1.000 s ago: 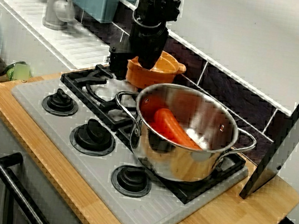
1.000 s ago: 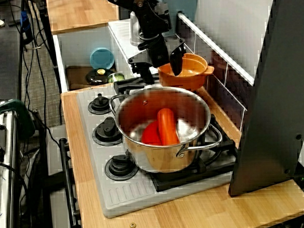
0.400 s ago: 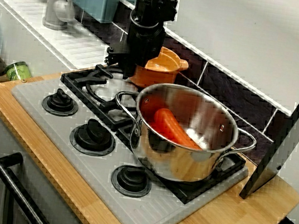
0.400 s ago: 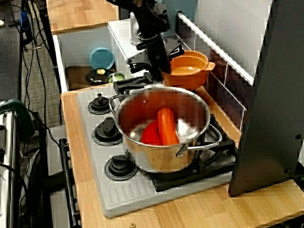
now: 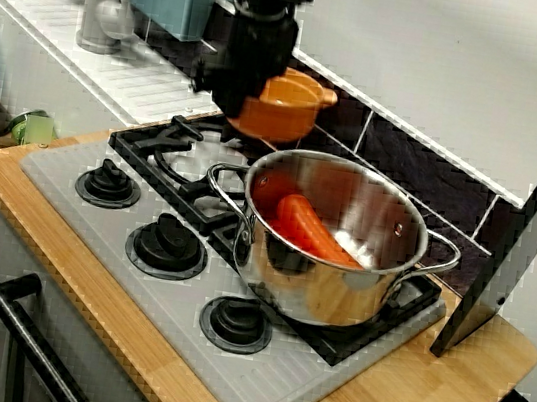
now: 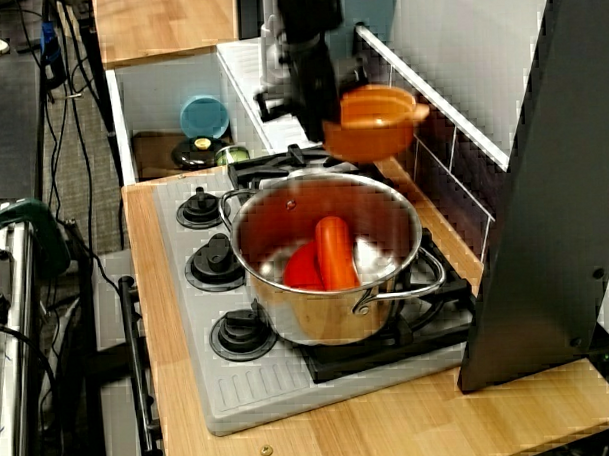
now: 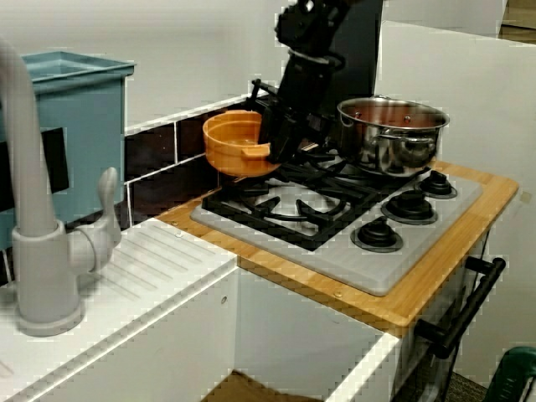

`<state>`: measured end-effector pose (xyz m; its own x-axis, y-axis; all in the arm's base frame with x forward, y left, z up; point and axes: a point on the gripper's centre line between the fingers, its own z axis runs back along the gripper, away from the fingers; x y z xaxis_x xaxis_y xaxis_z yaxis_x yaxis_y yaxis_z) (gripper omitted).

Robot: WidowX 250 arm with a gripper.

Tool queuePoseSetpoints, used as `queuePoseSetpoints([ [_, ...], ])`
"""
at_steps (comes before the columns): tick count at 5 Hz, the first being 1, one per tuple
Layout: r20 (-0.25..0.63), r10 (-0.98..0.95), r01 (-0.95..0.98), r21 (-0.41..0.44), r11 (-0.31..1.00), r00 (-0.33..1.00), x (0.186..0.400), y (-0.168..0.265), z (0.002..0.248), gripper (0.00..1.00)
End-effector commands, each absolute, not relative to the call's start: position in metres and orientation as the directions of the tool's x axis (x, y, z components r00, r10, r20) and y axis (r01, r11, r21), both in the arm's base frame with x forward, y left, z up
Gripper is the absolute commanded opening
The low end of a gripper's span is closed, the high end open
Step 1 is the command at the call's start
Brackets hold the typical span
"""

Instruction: Lift pot from stove

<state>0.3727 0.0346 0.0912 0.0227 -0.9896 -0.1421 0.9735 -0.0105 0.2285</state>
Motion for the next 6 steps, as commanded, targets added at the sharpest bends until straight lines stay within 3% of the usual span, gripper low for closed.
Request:
queuePoseSetpoints([
  [1, -0.104, -0.993, 0.932, 0.364, 0.008, 0.049, 0.379, 0.047, 0.149, 0.00],
  [3, -0.038, -0.999, 0.936, 0.348, -0.047, -0.036, 0.374, 0.048, 0.193, 0.00],
  [4, -0.002, -0.998, 0.916, 0.396, -0.058, -0.062, 0.366, 0.049, 0.221, 0.00],
  [6, 0.026, -0.995, 0.905, 0.419, -0.073, -0.092, 0.354, 0.049, 0.239, 0.00],
])
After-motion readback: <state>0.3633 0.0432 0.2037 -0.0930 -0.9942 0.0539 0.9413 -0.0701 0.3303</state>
